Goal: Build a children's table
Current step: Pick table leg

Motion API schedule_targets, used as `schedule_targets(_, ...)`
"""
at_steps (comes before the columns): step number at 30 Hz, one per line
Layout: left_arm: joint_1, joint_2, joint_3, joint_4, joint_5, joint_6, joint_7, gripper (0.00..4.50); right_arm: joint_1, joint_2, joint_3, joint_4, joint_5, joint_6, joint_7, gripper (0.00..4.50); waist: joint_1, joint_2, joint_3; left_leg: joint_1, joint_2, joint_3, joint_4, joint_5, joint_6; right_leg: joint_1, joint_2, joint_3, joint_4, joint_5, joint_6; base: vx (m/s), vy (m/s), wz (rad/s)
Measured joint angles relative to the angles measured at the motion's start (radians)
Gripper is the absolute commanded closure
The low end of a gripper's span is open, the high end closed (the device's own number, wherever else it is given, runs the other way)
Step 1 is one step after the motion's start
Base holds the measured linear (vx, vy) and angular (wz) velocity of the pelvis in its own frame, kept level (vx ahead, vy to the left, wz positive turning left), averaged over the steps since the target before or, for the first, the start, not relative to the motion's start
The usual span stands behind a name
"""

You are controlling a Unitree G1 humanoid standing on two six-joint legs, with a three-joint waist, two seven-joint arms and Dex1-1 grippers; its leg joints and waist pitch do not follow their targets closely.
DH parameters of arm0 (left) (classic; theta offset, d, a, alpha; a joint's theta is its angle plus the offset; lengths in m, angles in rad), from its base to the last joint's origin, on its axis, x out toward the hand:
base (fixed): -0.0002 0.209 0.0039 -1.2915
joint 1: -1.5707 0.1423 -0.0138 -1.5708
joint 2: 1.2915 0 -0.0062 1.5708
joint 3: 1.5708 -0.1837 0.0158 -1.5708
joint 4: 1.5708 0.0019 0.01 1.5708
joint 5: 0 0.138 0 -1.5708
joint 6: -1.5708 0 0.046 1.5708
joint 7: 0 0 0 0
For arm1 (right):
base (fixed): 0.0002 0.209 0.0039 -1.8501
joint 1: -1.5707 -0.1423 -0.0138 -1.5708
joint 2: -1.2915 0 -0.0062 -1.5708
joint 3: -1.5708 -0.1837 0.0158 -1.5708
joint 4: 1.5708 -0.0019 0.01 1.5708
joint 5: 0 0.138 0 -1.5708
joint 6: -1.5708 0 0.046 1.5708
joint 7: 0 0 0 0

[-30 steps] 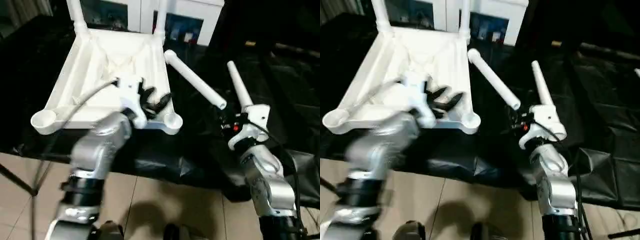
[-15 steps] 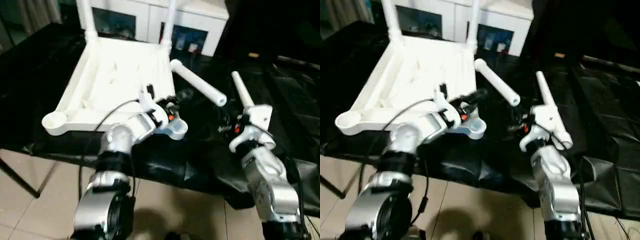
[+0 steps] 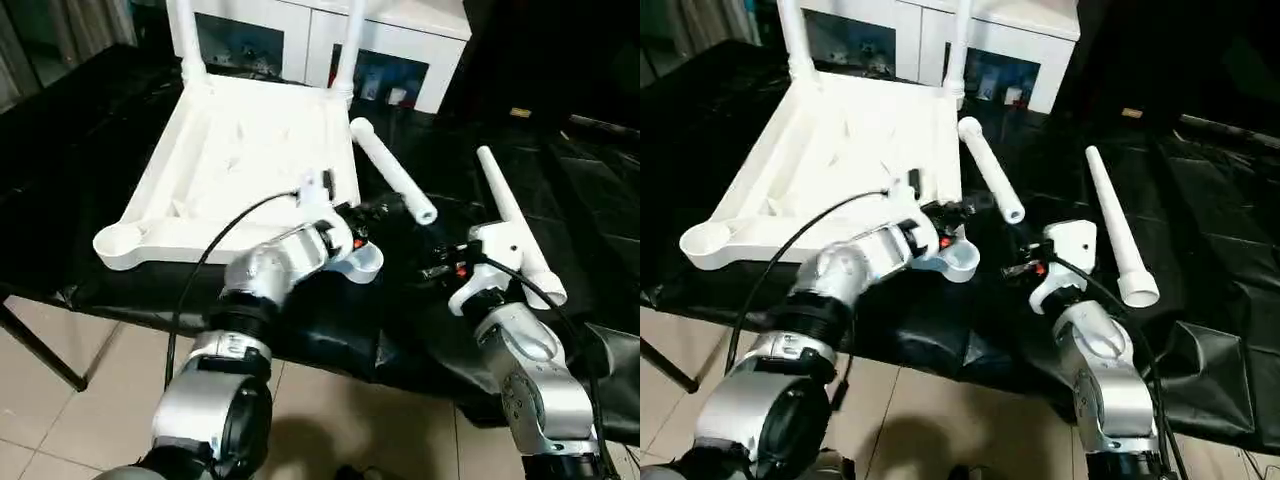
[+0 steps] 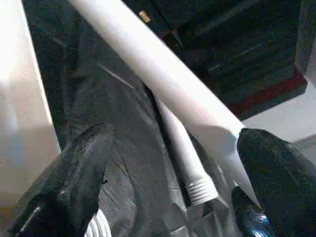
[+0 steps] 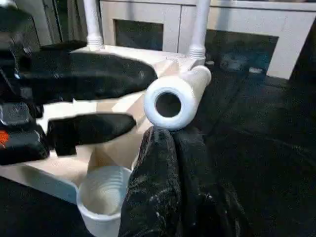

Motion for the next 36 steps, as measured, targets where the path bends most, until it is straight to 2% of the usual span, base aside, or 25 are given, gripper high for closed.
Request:
schedule_targets(2, 0.0, 0.013, -0.03, 0.0, 0.031, -0.023, -0.017, 0.0, 0.004, -0.024, 0.009, 0.001, -0.014, 0.012, -0.001, 4.47, 0.003, 0.001, 0.0, 0.001, 0.0, 0.0, -0.001, 0.0, 0.0, 0.0, 0.0, 0.0, 0.0, 0.0, 0.0, 0.0, 0.0, 0.0)
schedule_targets(5, 0.0, 0.025, -0.036, -0.001, 0.043, -0.028, -0.025, 0.0, 0.02, -0.045, 0.017, 0.007, -0.037, 0.032, -0.001, 4.47, 0.008, 0.001, -0.001, 0.001, 0.0, 0.0, -0.001, 0.0, 0.0, 0.001, 0.0, 0.0, 0.0, 0.0, 0.0, 0.0, 0.0, 0.0)
schedule_targets(9, 0.0, 0.009, 0.001, -0.002, 0.003, 0.013, -0.03, 0.0, 0.029, -0.047, 0.02, 0.015, -0.04, 0.036, 0.005, 4.47, 0.011, 0.001, -0.001, 0.001, 0.0, 0.0, -0.001, 0.0, 0.0, 0.001, -0.001, 0.0, 0.0, 0.0, 0.0, 0.0, 0.0, 0.0)
schedule_targets(12, 0.0, 0.001, 0.0, -0.002, -0.002, 0.017, -0.042, 0.0, 0.029, -0.073, 0.037, 0.015, -0.052, 0.038, 0.013, 4.47, 0.011, 0.001, -0.001, 0.002, 0.0, 0.0, -0.001, 0.0, 0.0, 0.003, -0.001, -0.001, -0.002, 0.0, 0.0, 0.0, 0.0, 0.0)
schedule_targets(16, 0.003, 0.029, -0.051, -0.019, 0.063, -0.03, -0.054, 0.0, 0.034, -0.127, 0.075, 0.017, -0.124, 0.048, 0.012, 4.47, 0.01, 0.003, -0.002, 0.007, 0.0, -0.002, -0.004, 0.0, 0.0, 0.013, -0.001, -0.004, -0.013, 0.002, 0.003, 0.0, 0.0, 0.0)
schedule_targets(21, 0.038, 0.078, -0.122, -0.104, 0.135, -0.059, -0.08, 0.0, 0.036, -0.151, 0.092, 0.042, -0.19, 0.072, -0.019, 4.47, 0.009, 0.002, -0.003, 0.006, -0.001, -0.004, -0.005, 0.0, 0.0, 0.014, -0.003, -0.004, -0.016, 0.002, 0.003, 0.0, 0.0, 0.0)
schedule_targets(28, 0.113, 0.148, -0.178, -0.246, 0.185, -0.061, -0.106, 0.0, 0.034, -0.196, 0.109, 0.075, -0.264, 0.07, -0.053, 4.47, 0.01, 0.002, -0.003, 0.006, -0.001, -0.002, -0.006, 0.0, 0.0, 0.014, -0.004, -0.004, -0.014, 0.003, 0.004, 0.0, 0.0, 0.0)
schedule_targets(31, 0.145, 0.2, -0.201, -0.338, 0.205, -0.06, -0.128, 0.0, 0.031, -0.184, 0.107, 0.075, -0.261, 0.042, -0.054, 4.47, 0.007, 0.005, -0.004, 0.006, -0.001, 0.0, -0.008, 0.0, 0.0, 0.013, -0.004, -0.004, -0.013, 0.003, 0.004, 0.0, 0.0, 0.0)
schedule_targets(32, 0.161, 0.227, -0.215, -0.373, 0.218, -0.062, -0.139, 0.0, 0.028, -0.179, 0.099, 0.075, -0.251, 0.026, -0.053, 4.12, 0.006, 0.008, -0.006, 0.006, -0.001, 0.0, -0.008, 0.0, 0.0, 0.013, -0.004, -0.004, -0.013, 0.003, 0.004, 0.0, 0.0, 0.0)
schedule_targets(35, 0.227, 0.299, -0.268, -0.468, 0.282, -0.114, -0.173, 0.0, -0.009, -0.151, 0.064, 0.075, -0.203, 0.0, -0.054, 4.12, -0.003, 0.014, -0.01, 0.007, -0.001, -0.001, -0.01, 0.0, 0.0, 0.012, -0.004, -0.003, -0.013, 0.003, 0.004, 0.0, 0.0, 0.0)
schedule_targets(36, 0.256, 0.331, -0.291, -0.496, 0.315, -0.148, -0.186, 0.0, -0.036, -0.14, 0.039, 0.075, -0.177, -0.001, -0.057, 3.9, -0.009, 0.016, -0.011, 0.008, -0.001, -0.001, -0.012, 0.0, 0.0, 0.012, -0.004, -0.003, -0.013, 0.003, 0.004, 0.0, 0.0, 0.0)
